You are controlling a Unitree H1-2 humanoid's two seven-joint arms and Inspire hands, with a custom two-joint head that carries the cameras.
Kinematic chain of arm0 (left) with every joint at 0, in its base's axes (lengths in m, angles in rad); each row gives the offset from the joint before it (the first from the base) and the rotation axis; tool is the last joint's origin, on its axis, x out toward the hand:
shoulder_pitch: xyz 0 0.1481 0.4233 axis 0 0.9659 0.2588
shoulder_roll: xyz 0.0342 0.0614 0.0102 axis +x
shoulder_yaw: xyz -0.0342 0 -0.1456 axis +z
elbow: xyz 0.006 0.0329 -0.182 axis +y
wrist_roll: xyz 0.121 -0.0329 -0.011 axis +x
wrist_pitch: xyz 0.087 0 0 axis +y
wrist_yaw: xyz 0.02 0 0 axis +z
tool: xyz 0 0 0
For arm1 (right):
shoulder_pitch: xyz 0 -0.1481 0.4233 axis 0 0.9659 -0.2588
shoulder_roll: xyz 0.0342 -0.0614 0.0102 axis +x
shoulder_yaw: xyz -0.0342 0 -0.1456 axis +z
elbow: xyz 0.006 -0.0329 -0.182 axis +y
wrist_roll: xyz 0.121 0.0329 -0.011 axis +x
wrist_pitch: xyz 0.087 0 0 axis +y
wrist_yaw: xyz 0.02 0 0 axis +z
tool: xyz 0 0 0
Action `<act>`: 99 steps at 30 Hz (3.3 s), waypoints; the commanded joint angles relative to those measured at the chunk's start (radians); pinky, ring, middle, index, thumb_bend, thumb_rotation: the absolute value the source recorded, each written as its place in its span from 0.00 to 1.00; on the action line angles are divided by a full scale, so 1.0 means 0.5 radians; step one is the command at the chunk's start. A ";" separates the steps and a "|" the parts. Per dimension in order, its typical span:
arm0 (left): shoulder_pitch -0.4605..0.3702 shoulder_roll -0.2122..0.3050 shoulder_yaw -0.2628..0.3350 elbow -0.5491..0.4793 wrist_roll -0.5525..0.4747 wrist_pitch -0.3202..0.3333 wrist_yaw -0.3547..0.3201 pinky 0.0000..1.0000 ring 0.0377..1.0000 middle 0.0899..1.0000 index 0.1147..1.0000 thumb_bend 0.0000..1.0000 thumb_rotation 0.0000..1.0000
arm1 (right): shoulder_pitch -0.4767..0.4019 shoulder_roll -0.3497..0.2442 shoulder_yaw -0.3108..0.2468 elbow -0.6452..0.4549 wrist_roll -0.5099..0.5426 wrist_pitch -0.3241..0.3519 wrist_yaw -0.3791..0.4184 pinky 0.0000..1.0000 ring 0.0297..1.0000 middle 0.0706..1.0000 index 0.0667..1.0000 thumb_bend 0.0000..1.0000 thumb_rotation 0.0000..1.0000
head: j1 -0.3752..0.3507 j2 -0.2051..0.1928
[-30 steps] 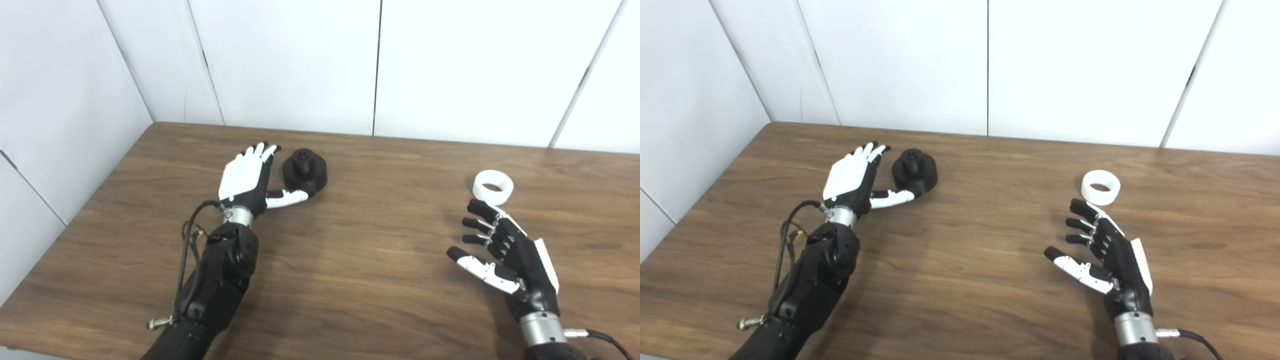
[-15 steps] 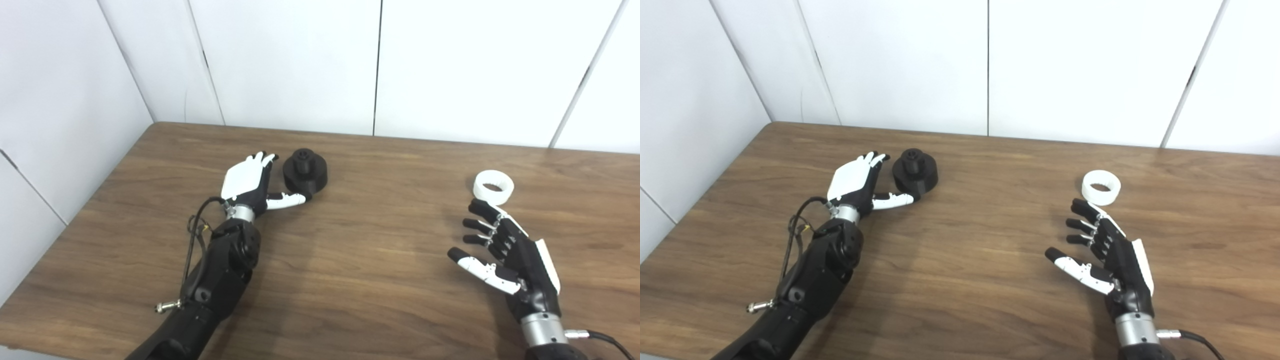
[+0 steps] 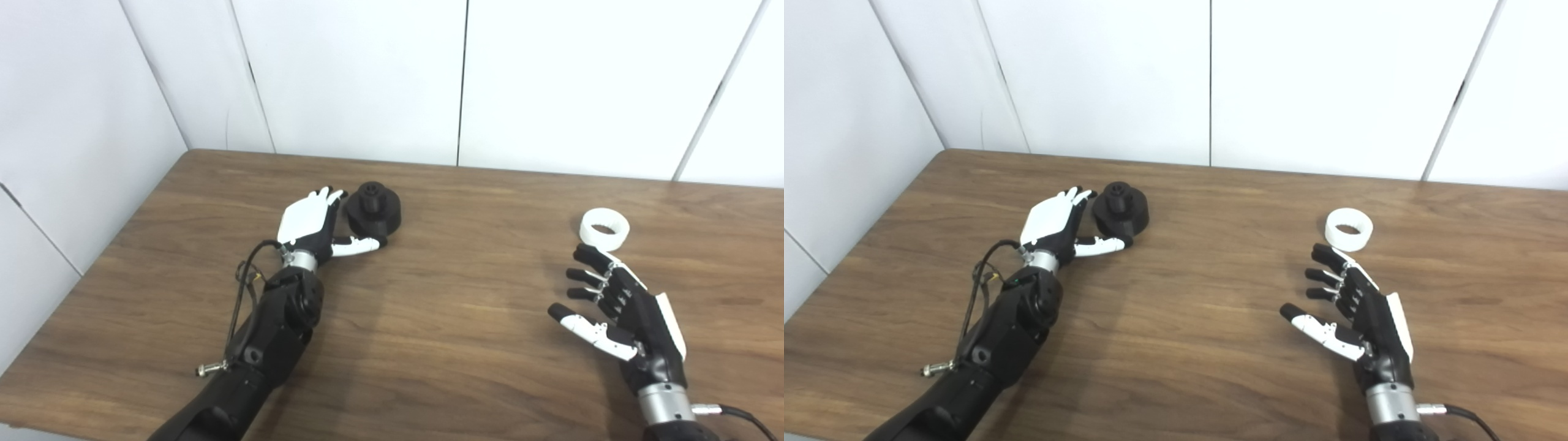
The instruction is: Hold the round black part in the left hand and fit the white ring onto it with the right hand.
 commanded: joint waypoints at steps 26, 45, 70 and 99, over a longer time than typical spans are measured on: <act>-0.211 0.014 -0.023 0.111 -0.075 -0.062 0.103 0.93 1.00 1.00 0.87 1.00 0.66 | -0.004 0.005 -0.012 -0.097 0.021 -0.015 0.007 0.64 0.74 0.81 0.77 0.69 0.13 | -0.019 0.018; -0.228 -0.057 0.096 0.264 -0.352 -0.394 0.292 0.91 0.99 0.98 0.69 0.88 0.35 | 0.014 0.001 -0.010 -0.131 -0.017 0.012 -0.001 0.63 0.73 0.81 0.78 0.69 0.16 | -0.024 0.037; -0.133 -0.093 0.103 0.178 -0.434 -0.414 0.253 0.98 0.99 0.94 0.54 0.87 0.23 | 0.013 -0.010 -0.029 -0.123 0.000 0.002 0.007 0.62 0.74 0.81 0.78 0.68 0.20 | -0.020 0.038; 0.242 -0.179 -0.064 -0.331 -0.440 -0.402 0.039 1.00 0.99 0.95 0.54 0.87 0.27 | -0.009 0.016 -0.021 -0.127 -0.010 0.017 -0.007 0.62 0.73 0.81 0.78 0.68 0.18 | -0.045 0.047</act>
